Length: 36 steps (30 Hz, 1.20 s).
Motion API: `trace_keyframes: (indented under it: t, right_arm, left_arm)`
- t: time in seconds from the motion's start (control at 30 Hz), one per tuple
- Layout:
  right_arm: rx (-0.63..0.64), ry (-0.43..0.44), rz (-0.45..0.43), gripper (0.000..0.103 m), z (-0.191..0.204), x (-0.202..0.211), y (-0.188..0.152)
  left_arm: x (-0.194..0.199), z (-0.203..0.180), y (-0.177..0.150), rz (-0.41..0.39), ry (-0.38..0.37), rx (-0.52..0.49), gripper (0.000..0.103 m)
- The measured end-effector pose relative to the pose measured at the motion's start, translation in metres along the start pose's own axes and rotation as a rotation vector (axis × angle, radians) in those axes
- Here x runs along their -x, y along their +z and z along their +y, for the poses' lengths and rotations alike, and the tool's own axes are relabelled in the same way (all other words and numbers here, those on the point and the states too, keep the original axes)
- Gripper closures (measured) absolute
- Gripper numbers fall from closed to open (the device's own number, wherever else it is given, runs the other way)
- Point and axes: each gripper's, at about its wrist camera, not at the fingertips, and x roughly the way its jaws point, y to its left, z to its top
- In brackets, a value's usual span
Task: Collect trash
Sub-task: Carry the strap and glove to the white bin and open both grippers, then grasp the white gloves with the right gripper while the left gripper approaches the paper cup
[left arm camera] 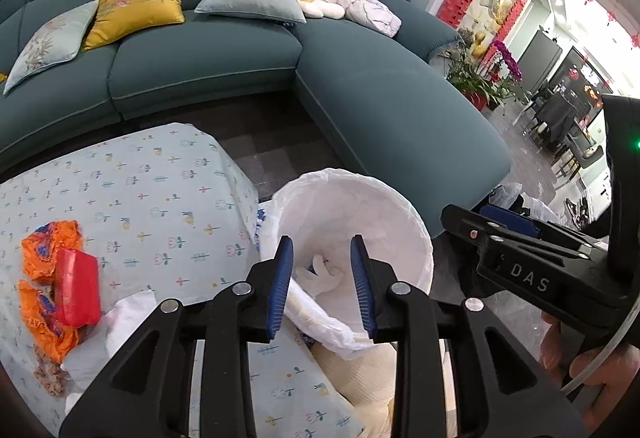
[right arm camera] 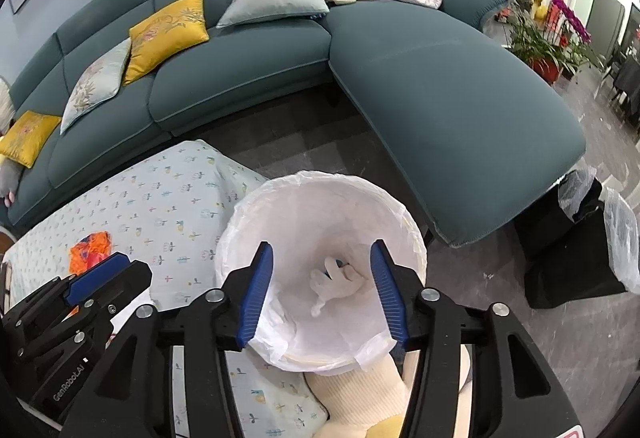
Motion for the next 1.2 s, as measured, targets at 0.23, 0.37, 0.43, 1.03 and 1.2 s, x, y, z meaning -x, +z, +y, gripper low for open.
trace_keyframes:
  t: [0.23,0.37,0.43,1.03,1.2]
  right_arm:
    - [0.017,0.029,-0.057,0.045,0.027,0.034,0.007]
    - [0.063,0.041,-0.123,0.041,0.058,0.066,0.011]
    - [0.091,0.06,-0.158,0.037,0.078,0.081,0.008]
    - [0.214,0.255,-0.008,0.033,0.234,0.043,-0.129]
    - [0.27,0.266,0.055,0.034,0.254,0.026,-0.161]
  left_arm:
    - [0.04,0.036,-0.007,-0.032,0.058,0.056,0.062]
    - [0.078,0.074,-0.019,-0.069,0.113,0.106,0.054]
    - [0.096,0.093,-0.027,-0.079,0.143,0.132,0.049]
    - [0.161,0.242,-0.172,0.05,0.308,0.45,0.037]
    - [0.159,0.253,-0.18,0.046,0.329,0.483,0.037]
